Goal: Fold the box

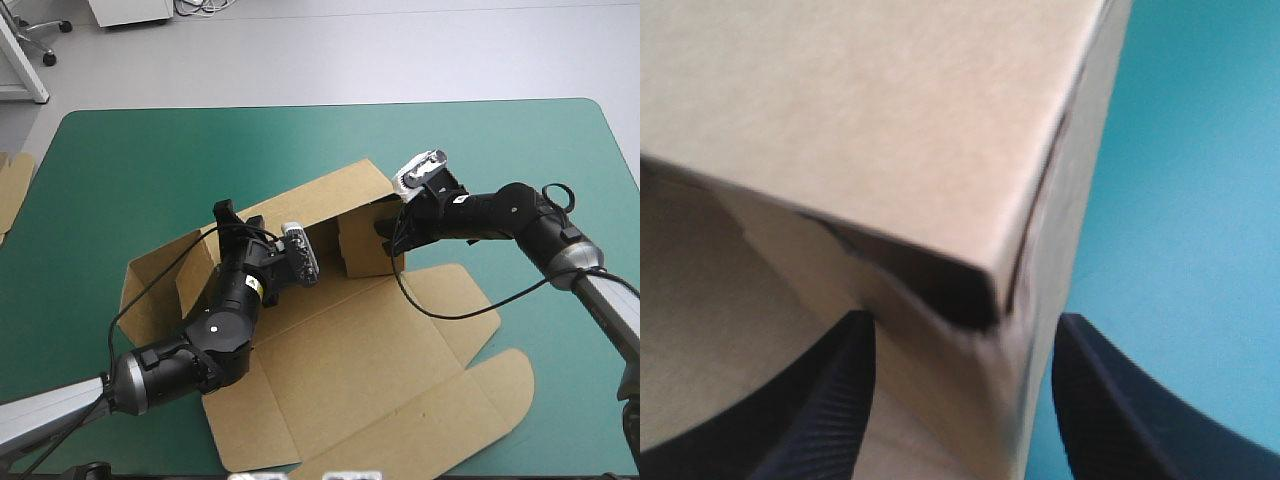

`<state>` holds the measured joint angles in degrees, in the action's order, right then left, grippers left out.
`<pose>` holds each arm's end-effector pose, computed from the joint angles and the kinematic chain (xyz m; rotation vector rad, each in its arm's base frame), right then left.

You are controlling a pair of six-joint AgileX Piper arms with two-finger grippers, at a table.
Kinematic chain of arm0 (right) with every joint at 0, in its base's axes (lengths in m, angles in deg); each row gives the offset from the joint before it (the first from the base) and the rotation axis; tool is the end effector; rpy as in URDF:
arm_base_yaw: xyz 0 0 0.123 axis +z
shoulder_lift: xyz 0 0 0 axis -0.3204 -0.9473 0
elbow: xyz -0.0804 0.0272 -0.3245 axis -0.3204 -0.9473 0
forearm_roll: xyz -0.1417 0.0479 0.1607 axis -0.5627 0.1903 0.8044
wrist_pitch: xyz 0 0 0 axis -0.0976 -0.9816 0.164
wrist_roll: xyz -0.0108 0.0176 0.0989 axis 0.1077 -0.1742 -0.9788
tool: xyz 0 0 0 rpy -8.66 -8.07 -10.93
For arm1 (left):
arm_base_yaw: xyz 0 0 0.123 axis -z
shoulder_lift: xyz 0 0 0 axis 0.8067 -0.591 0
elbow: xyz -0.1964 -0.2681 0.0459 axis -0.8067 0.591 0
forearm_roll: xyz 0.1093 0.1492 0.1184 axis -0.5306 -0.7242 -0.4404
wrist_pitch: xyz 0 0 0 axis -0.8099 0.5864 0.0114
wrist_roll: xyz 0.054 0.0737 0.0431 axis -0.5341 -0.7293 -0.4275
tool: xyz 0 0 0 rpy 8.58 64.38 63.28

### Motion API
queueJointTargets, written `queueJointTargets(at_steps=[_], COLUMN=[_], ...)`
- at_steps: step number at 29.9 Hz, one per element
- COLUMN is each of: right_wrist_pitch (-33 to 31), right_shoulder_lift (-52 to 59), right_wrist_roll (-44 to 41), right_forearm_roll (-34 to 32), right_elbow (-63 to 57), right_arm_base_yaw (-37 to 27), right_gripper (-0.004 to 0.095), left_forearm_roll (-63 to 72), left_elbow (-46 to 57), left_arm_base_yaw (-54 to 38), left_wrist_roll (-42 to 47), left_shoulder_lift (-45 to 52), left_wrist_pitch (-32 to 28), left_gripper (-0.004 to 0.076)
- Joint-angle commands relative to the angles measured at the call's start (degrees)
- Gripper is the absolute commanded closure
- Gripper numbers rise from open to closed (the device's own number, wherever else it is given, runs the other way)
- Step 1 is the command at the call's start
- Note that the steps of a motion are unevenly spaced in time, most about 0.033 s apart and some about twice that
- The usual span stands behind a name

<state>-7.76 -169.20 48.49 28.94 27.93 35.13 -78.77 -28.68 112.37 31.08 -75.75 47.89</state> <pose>0.2835 0.1275 0.3643 -0.8420 2.1108 0.4956 0.1849 -0.1596 0.3649 1.2723 1.5695 0.7497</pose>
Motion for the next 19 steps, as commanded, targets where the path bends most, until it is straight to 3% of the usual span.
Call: queueJointTargets(at_steps=[1,15,19], right_wrist_pitch=[6.16,8.79,10.40], right_shoulder_lift=[2.23,2.00,2.35], right_wrist_roll=[0.46,2.19,3.71], right_forearm_roll=[2.12,5.73,8.01], right_elbow=[1.38,-3.99,-4.74], right_arm_base_yaw=[0.00,0.00,0.00], right_gripper=[0.0404,0.0414,0.0471], left_forearm_roll=[-0.53,-0.53,-0.53], left_elbow=[-1.80,-1.80,-1.80], left_arm_base_yaw=[0.67,0.32,-0.92], left_wrist_roll=[1.85,1.85,3.38], left_shoulder_lift=[1.43,1.43,1.43], left_wrist_pitch=[-3.58,-3.74,-4.01], left_gripper=[0.0738,0.0738,0.0738])
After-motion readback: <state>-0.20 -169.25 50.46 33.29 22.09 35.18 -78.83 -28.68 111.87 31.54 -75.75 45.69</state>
